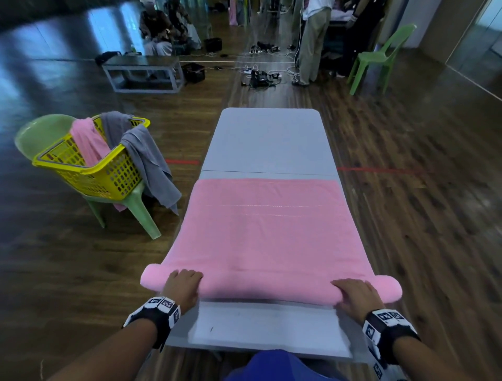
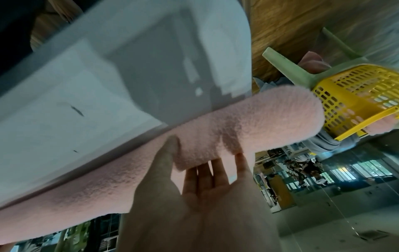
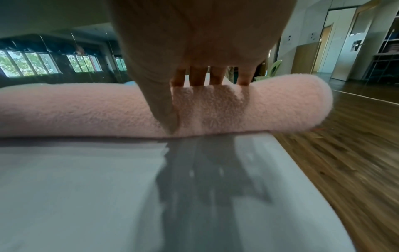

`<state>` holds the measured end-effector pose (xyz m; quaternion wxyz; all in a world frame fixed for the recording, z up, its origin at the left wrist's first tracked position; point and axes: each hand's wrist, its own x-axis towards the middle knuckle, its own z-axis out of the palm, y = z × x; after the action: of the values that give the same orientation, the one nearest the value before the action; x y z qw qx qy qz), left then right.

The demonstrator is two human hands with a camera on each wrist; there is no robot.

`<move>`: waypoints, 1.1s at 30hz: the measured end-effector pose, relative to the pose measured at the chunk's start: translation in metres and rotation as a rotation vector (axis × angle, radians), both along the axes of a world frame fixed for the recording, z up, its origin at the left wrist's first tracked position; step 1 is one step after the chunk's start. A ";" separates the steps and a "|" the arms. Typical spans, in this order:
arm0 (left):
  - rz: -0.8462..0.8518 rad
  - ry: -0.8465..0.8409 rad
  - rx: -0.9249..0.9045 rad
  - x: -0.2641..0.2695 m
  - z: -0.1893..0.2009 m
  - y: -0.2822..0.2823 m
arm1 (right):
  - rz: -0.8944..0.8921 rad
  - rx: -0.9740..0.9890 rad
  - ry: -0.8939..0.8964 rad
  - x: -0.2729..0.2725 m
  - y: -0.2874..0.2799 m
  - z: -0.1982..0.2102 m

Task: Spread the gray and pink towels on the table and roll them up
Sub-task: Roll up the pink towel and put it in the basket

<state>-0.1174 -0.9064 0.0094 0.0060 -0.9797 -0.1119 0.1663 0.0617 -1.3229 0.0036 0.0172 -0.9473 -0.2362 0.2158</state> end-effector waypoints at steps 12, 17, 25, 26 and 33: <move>-0.025 -0.086 -0.169 -0.005 -0.007 0.006 | 0.123 0.049 -0.078 0.000 0.008 -0.010; 0.017 -0.079 -0.038 -0.007 -0.005 0.005 | 0.230 0.087 -0.194 0.015 0.012 -0.008; 0.042 -0.061 -0.013 -0.011 -0.015 -0.006 | 0.101 -0.064 -0.025 0.016 0.013 -0.009; 0.027 -0.061 -0.020 -0.011 -0.014 -0.005 | 0.111 -0.071 -0.068 0.018 0.013 -0.006; 0.092 -0.044 0.018 0.014 0.004 0.003 | 0.112 -0.128 -0.057 0.051 0.041 0.017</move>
<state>-0.1038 -0.9033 0.0139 0.0047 -0.9768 -0.1587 0.1436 0.1131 -1.2818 0.0210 -0.0621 -0.9376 -0.2748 0.2040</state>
